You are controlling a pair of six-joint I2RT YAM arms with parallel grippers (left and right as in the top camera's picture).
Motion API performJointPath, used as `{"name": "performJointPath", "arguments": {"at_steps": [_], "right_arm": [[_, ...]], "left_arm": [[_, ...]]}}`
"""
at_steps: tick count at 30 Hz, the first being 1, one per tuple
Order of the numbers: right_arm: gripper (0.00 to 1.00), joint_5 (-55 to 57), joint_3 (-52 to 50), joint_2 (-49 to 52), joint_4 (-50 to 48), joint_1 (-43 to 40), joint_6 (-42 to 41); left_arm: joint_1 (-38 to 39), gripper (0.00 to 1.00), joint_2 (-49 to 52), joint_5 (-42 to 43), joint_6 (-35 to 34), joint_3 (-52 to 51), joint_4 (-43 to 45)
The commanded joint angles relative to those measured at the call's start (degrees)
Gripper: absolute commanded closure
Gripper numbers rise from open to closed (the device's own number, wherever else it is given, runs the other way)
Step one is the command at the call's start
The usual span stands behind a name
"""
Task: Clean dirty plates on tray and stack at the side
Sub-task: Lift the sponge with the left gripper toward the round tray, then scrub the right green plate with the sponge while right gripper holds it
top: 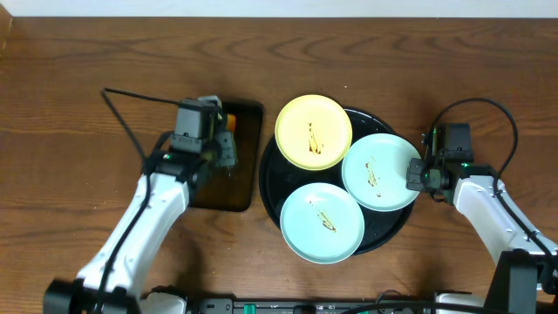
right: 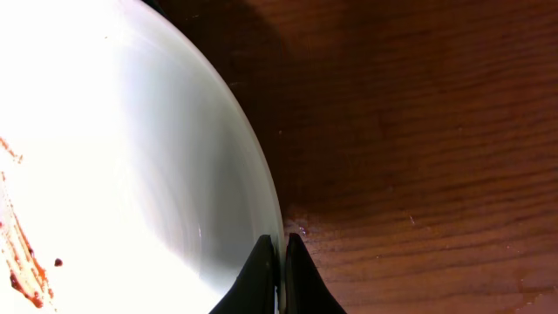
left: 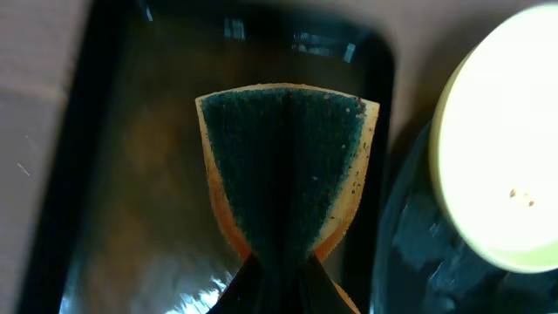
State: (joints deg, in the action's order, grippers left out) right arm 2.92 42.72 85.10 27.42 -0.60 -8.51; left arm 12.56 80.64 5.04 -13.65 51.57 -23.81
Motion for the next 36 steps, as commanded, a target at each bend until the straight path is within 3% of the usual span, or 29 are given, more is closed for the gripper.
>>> {"name": "performJointPath", "arguments": {"at_steps": [1, 13, 19, 30, 36], "right_arm": [[0.99, 0.7, -0.04, 0.42, 0.68, -0.72, 0.2], [0.99, 0.66, -0.04, 0.42, 0.72, -0.72, 0.2], [0.99, 0.68, -0.04, 0.42, 0.76, -0.72, 0.22], [0.99, 0.68, -0.04, 0.42, 1.09, -0.72, 0.22], [0.99, 0.68, -0.04, 0.42, 1.09, -0.72, 0.22]], "left_arm": [[0.11, 0.93, 1.51, 5.01, -1.7, 1.27, -1.81], [1.14, 0.93, 2.91, 10.88, -1.7, 11.65, -10.45], [7.45, 0.93, 8.52, 12.63, -1.25, 22.29, -14.86], [23.54, 0.93, 18.49, 14.14, -4.28, 24.41, -2.91], [30.08, 0.93, 24.83, 21.35, -4.28, 24.41, 4.85]]}}
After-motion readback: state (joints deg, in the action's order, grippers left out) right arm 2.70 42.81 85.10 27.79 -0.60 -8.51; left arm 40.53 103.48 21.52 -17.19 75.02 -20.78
